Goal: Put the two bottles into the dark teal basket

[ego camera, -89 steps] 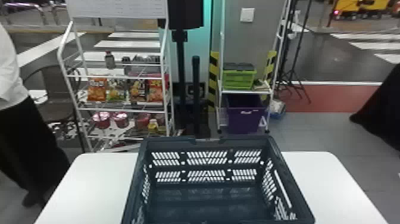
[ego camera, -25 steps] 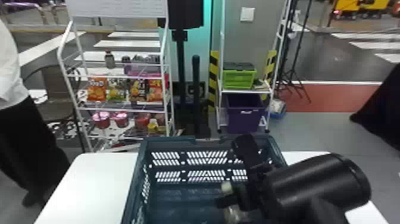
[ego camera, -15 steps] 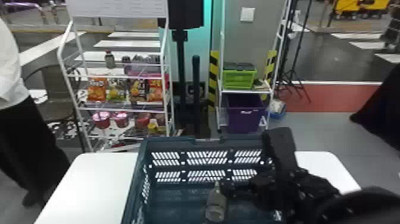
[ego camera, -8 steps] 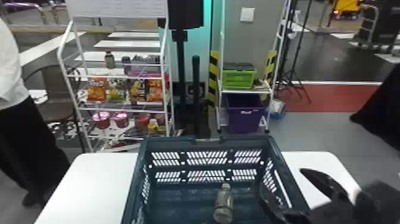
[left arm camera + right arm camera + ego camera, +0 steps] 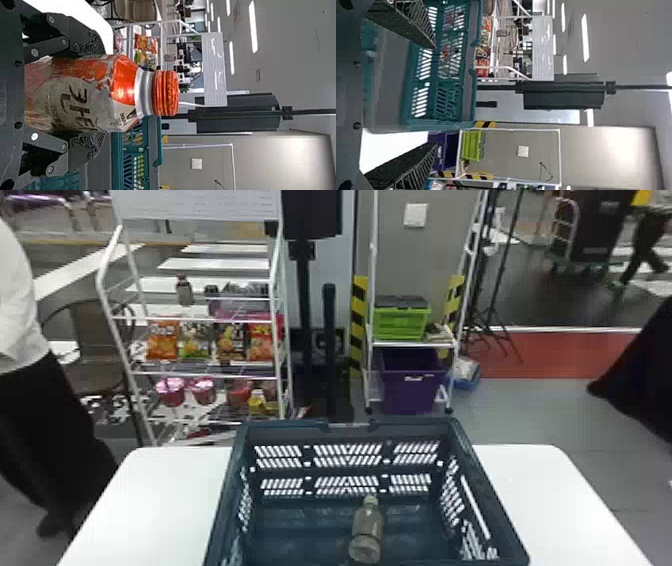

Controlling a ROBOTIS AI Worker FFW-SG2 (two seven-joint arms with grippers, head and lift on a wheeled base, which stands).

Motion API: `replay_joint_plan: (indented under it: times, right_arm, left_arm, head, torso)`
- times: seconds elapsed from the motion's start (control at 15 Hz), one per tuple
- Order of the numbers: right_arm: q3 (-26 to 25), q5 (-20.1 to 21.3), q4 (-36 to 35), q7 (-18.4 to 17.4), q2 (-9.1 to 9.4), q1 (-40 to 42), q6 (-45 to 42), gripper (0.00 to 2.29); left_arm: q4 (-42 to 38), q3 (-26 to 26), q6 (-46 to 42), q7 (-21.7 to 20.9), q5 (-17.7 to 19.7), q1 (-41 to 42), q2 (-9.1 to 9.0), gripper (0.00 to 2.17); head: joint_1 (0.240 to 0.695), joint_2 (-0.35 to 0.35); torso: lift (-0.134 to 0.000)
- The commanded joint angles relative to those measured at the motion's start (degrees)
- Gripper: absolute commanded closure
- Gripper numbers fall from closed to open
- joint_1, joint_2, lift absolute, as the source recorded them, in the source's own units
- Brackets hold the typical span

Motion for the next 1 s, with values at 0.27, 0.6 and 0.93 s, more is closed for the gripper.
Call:
replay_joint_plan:
  times: [0.27,0.6,0.93]
  right_arm:
    - [-1.16,-3.34,5.82,0.78,1.55,3.69,-1.48,0.03]
    - [-2.83,-3.42,7.84,2.19,1.55,4.65,-1.48,0.03]
    - [-3.35,-3.69,8.63,2.89,1.81,5.18,-1.65,0.03]
  left_arm:
    - [-3.41,0.56,5.89,-0.08,-0.09,-0.79,0.28,2.15]
    - [-13.51,6.18,17.49,-0.17,-2.38,-1.93,0.01,2.15]
    - [-21.77,8.29,35.95,-5.62,-2.20,-11.68,-0.43,2.15]
  head:
    - [0.499,0.000]
    - [0.499,0.000]
    - [0.499,0.000]
  torso:
    - [0.000]
    - [0.000]
    - [0.000]
